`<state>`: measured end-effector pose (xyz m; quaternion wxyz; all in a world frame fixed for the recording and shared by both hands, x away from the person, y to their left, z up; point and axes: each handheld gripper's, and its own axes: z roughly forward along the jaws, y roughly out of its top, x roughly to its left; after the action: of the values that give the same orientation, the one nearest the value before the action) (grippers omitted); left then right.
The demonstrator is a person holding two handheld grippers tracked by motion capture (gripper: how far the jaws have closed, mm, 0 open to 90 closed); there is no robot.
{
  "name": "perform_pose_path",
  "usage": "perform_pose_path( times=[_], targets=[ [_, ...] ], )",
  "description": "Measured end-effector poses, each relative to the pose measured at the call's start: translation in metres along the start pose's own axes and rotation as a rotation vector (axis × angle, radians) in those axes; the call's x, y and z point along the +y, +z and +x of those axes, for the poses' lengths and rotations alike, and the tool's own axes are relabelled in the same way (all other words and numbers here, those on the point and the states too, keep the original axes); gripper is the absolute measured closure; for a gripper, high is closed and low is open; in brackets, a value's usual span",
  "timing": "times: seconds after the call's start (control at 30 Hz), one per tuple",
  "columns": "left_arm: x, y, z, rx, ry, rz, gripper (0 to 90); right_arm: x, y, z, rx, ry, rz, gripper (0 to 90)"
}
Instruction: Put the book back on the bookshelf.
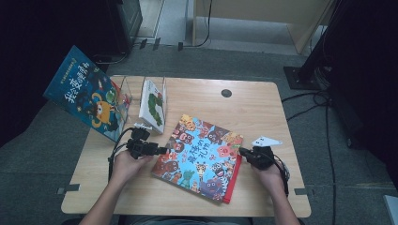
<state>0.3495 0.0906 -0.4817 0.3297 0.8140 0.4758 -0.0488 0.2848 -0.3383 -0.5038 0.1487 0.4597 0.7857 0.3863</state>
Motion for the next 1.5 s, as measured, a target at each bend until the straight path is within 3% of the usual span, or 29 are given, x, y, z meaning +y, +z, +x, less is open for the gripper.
perform_pose_path(
  times=[0.37, 0.5, 0.6, 0.7, 0.83, 0.97, 1.0, 1.07, 1.2, 1.27, 1.4, 1.5],
  targets=[
    [0.005, 0.011, 0.000, 0.013, 0.024, 0.050, 46.0, -0.009, -0.002, 0.012, 0.039, -0.027, 0.017, 89.3],
    [0.006, 0.013, 0.002, -0.006, 0.011, 0.049, 46.0, -0.012, -0.004, 0.014, 0.054, -0.021, 0.012, 89.2],
    [0.006, 0.016, 0.004, -0.054, -0.007, 0.062, 44.8, -0.013, -0.004, 0.014, 0.060, -0.022, 0.010, 89.2],
    [0.008, 0.018, 0.000, -0.031, 0.010, 0.057, 43.0, -0.013, -0.005, 0.015, 0.069, -0.024, 0.009, 89.3],
    [0.008, 0.019, -0.001, -0.029, 0.019, 0.059, 41.9, -0.013, -0.005, 0.015, 0.070, -0.024, 0.009, 89.4],
    [0.009, 0.022, -0.006, -0.019, 0.077, 0.072, 37.4, -0.013, -0.005, 0.015, 0.076, -0.020, 0.011, 90.0],
    [0.010, 0.022, -0.007, -0.021, 0.081, 0.077, 32.7, -0.013, -0.005, 0.014, 0.076, -0.020, 0.012, 90.0],
    [0.010, 0.024, -0.009, -0.026, 0.085, 0.076, 32.9, -0.013, -0.005, 0.014, 0.077, -0.022, 0.011, 90.0],
    [0.014, 0.027, -0.008, -0.077, 0.049, 0.078, 33.6, -0.013, -0.005, 0.014, 0.079, -0.025, 0.011, 90.0],
    [0.015, 0.028, -0.009, -0.074, 0.041, 0.083, 34.1, -0.013, -0.004, 0.013, 0.082, -0.022, 0.005, 90.0],
    [0.017, 0.026, -0.004, -0.083, -0.016, 0.089, 35.2, -0.011, 0.000, 0.012, 0.084, -0.013, -0.004, 90.0],
    [0.018, 0.025, -0.006, -0.047, -0.028, 0.103, 39.4, -0.008, 0.003, 0.013, 0.084, -0.001, -0.003, 90.0]
  ],
)
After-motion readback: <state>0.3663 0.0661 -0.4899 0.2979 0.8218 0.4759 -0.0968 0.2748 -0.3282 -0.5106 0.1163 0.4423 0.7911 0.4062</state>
